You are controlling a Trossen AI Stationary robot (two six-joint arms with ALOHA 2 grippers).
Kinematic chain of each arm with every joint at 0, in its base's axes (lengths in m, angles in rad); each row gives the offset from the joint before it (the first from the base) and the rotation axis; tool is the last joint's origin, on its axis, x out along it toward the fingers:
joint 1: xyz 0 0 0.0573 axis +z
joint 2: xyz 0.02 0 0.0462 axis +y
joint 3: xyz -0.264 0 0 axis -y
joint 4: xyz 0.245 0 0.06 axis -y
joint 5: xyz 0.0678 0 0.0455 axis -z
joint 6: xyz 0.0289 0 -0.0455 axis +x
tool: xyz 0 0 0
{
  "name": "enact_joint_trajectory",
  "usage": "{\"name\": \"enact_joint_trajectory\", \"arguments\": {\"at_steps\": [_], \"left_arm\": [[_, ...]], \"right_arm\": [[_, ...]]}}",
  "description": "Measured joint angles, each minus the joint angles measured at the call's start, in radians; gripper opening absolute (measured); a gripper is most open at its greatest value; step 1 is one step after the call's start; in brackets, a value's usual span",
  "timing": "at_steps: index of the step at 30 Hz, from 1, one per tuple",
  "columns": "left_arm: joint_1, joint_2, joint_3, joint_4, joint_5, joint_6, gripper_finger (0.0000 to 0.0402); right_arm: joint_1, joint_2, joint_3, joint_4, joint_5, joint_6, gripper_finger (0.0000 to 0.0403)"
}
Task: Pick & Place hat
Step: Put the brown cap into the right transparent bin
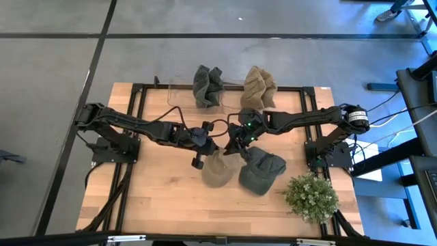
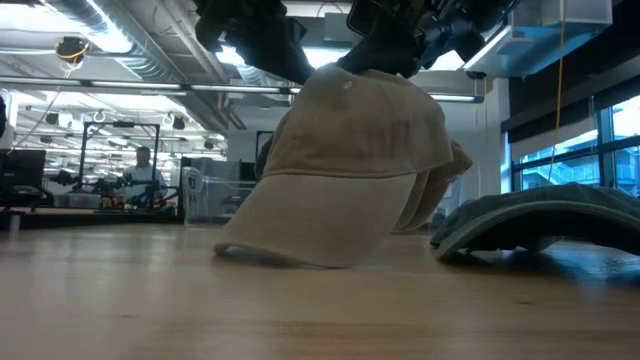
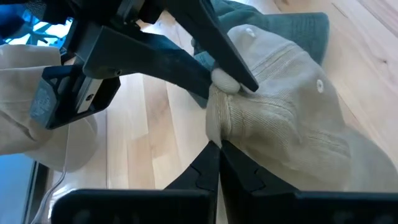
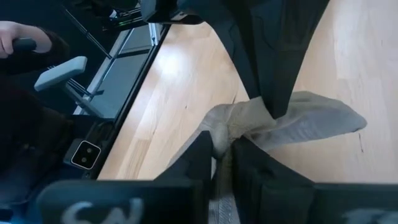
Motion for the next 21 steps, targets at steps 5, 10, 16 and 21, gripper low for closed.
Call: {"name": "enact_joint_trajectory", "arguments": {"at_steps": [5,10,16,21], "left_arm": [[0.0,0.0,0.0,0.009,0.001,0.0,0.0008],[0.0,0.0,0.0,0.011,-0.002,0.027,0.0018],[0.0,0.0,0.0,0.011,-0.064,0.001,0.0048],[-0.001,-0.021,0.001,-0.068,-0.129,-0.018,0.0089]], "right_arm": [[0.0,0.0,0.0,0.001,0.0,-0.003,0.0037],[0.0,0.0,0.0,0.002,0.027,0.001,0.0038],[0.0,0.0,0.0,0.002,0.055,0.001,0.0038],[0.0,0.0,0.0,-0.001,0.057,0.01,0.0037]]}}
